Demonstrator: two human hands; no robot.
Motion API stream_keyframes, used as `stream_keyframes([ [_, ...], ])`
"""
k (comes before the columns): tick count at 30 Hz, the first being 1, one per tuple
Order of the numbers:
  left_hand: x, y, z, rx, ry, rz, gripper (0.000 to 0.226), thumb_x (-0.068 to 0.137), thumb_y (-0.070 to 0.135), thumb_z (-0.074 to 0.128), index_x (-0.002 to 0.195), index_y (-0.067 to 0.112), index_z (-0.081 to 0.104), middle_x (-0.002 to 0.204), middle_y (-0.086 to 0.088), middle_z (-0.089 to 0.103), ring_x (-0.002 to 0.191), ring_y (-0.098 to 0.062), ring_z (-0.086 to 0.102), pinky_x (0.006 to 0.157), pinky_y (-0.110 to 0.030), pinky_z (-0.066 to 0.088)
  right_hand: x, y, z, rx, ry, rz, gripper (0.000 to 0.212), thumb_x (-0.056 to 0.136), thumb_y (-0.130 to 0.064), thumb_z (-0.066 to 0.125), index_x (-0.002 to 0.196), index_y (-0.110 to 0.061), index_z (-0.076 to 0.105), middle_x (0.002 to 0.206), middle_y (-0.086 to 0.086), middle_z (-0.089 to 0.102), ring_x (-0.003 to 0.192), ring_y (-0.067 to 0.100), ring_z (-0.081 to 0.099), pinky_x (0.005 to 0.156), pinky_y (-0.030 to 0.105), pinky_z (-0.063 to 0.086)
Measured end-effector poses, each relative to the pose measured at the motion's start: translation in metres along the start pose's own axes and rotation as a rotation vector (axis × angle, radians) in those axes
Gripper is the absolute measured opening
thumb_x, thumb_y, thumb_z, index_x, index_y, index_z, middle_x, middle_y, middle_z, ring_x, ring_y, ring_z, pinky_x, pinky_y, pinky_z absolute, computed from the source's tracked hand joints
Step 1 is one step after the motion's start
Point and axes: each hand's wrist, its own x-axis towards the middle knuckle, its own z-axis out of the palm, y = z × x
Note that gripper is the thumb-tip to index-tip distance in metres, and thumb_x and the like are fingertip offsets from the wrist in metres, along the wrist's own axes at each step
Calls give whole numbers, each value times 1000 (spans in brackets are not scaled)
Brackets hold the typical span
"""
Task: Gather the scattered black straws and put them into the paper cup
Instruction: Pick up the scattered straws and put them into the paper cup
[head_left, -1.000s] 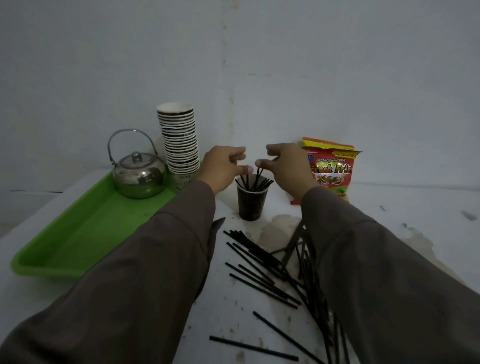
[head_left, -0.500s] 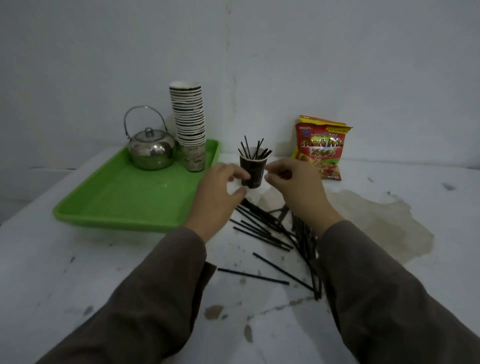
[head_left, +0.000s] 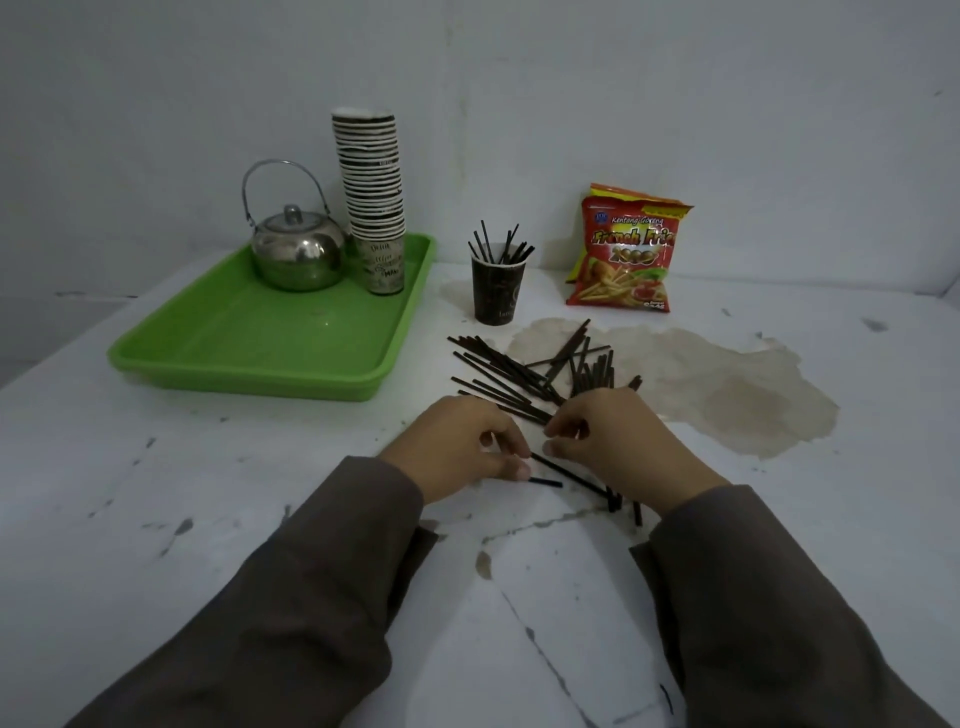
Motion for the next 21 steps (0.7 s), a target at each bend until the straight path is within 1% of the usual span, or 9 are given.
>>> stream_keyframes([
  [2, 1, 0, 2, 70, -49, 16, 19, 69, 31, 77, 86, 26, 73, 83, 8, 64, 86, -11, 56, 77, -28, 47, -1, -1, -1, -19, -42, 5, 27, 85, -28, 64, 109, -17, 69, 111, 1, 68, 99, 13, 61, 79, 16, 41],
  [4, 2, 1, 2, 130, -64, 27, 20, 70, 30, 76, 89, 25, 73, 88, 3, 66, 88, -14, 56, 80, -30, 47, 1, -4, -1, -44, -85, 17, 28, 86, -27, 62, 112, -17, 68, 114, 2, 66, 102, 15, 60, 85, 19, 42],
  [6, 3, 1, 2, 156, -57, 39, 18, 71, 28, 75, 88, 23, 74, 90, 0, 67, 89, -15, 56, 81, -31, 45, 4, -9, 1, -97, -144, 43, 28, 87, -28, 61, 112, -17, 67, 115, 3, 66, 104, 18, 60, 91, 25, 46],
  [8, 4, 1, 4, 172, -44, 50, 15, 73, 27, 74, 88, 23, 74, 91, 0, 67, 88, -15, 56, 81, -29, 44, 6, -13, 4, -162, -167, 59, 25, 88, -26, 59, 107, -16, 70, 110, 5, 68, 100, 21, 62, 90, 31, 50],
  [11, 5, -1, 7, 234, -12, 80, 11, 78, 28, 68, 88, 23, 72, 91, 1, 66, 89, -15, 56, 80, -28, 43, 7, -15, 12, -199, -60, 53, 19, 86, -19, 57, 94, -9, 72, 94, 9, 70, 85, 24, 64, 80, 33, 54],
  [14, 10, -3, 7, 343, 10, 112, 12, 84, 26, 61, 89, 21, 69, 95, 1, 65, 94, -17, 54, 83, -32, 41, 7, -15, 18, -216, 11, 60, 18, 85, -20, 56, 91, -10, 69, 88, 8, 67, 80, 23, 63, 73, 31, 52],
  [17, 16, -9, 1, 380, 72, 86, 9, 86, 23, 58, 89, 22, 66, 99, 3, 62, 101, -17, 49, 85, -30, 31, 8, -8, 16, -87, 106, 54, 15, 84, -24, 59, 85, -12, 68, 83, 4, 66, 75, 18, 62, 73, 32, 54],
  [18, 19, -10, -1, 376, 108, 74, 8, 87, 21, 57, 88, 22, 66, 100, 3, 62, 103, -18, 48, 85, -30, 28, 7, -5, 14, -20, 153, 62, 13, 84, -25, 61, 83, -13, 67, 81, 2, 65, 72, 15, 60, 71, 29, 53],
  [21, 30, -11, -5, 355, 221, 49, 10, 87, 18, 56, 88, 19, 65, 103, 2, 61, 106, -19, 46, 88, -32, 28, 7, 7, 2, 161, 287, 138, 8, 85, -24, 62, 78, -18, 62, 73, -4, 57, 62, 3, 50, 56, 18, 41],
])
